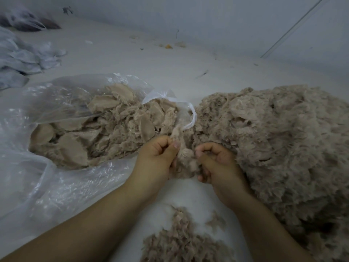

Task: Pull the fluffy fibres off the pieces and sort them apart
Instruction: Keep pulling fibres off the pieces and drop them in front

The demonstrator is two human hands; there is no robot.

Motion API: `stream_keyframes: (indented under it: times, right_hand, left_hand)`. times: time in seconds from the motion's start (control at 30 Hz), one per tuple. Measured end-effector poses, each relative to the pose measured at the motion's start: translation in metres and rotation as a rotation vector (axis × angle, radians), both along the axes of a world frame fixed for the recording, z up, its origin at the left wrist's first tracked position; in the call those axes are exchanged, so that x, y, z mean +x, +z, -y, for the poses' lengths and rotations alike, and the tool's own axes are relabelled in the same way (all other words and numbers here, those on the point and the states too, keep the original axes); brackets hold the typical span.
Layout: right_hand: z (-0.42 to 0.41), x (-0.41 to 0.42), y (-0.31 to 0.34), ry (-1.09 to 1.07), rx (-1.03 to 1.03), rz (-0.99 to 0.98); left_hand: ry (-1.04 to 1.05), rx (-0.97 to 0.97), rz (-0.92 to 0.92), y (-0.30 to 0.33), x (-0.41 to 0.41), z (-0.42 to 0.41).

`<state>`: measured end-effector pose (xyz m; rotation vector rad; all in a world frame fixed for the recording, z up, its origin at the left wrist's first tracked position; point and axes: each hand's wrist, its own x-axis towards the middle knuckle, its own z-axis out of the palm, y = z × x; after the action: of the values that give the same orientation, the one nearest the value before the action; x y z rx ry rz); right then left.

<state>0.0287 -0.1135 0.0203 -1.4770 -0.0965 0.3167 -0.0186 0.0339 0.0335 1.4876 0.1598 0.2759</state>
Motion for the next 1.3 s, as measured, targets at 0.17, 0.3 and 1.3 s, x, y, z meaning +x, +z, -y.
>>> stream_keyframes:
  times: [0.17, 0.3, 1.3]
  right_hand:
    - [0.002, 0.002, -0.005, 0.019, -0.068, 0.024]
    - [0.002, -0.002, -0.002, 0.049, -0.073, 0.092]
    - [0.0, -0.005, -0.001, 0.053, 0.109, 0.027]
  left_hand:
    - [0.112, -0.023, 0.104, 0.003, 0.003, -0.006]
    - [-0.043, 0.022, 0.06, -0.004, 0.002, 0.002]
    - [-0.037, 1.061, 0.516, -0.008, -0.001, 0.003]
